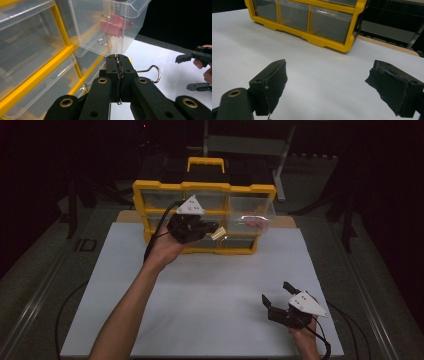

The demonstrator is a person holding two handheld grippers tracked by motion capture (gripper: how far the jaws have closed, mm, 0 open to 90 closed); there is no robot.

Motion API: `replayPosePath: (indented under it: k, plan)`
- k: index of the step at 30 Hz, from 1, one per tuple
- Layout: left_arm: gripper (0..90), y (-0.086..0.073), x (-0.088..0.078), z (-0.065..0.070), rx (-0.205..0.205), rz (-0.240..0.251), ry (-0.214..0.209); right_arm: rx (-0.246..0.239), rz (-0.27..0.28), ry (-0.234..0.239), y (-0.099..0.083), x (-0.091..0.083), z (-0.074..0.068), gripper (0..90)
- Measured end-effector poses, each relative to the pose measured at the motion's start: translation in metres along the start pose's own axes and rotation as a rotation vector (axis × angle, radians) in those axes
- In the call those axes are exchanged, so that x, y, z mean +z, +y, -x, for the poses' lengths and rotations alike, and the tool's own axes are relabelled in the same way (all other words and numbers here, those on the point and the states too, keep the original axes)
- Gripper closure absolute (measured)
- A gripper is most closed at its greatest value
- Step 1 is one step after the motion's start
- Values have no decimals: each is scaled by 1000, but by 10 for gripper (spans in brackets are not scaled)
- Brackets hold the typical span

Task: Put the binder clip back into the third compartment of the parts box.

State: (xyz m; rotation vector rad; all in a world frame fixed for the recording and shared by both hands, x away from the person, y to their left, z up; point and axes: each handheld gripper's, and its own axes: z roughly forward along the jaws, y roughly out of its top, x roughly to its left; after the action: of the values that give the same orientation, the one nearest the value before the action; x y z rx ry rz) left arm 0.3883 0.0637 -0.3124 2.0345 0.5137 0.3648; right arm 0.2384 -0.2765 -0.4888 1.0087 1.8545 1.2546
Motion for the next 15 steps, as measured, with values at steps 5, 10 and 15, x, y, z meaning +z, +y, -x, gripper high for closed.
replayPosePath:
  k: [5, 10, 15]
  plan:
    - [893, 5, -4, -1, 0, 13, 6, 1, -1, 0, 0, 0, 0, 132]
    - [892, 10, -6, -2, 4, 20, 12, -1, 0, 0, 0, 0, 0, 133]
    - [893, 14, -8, -4, 3, 29, 15, 0, 0, -1, 0, 0, 0, 133]
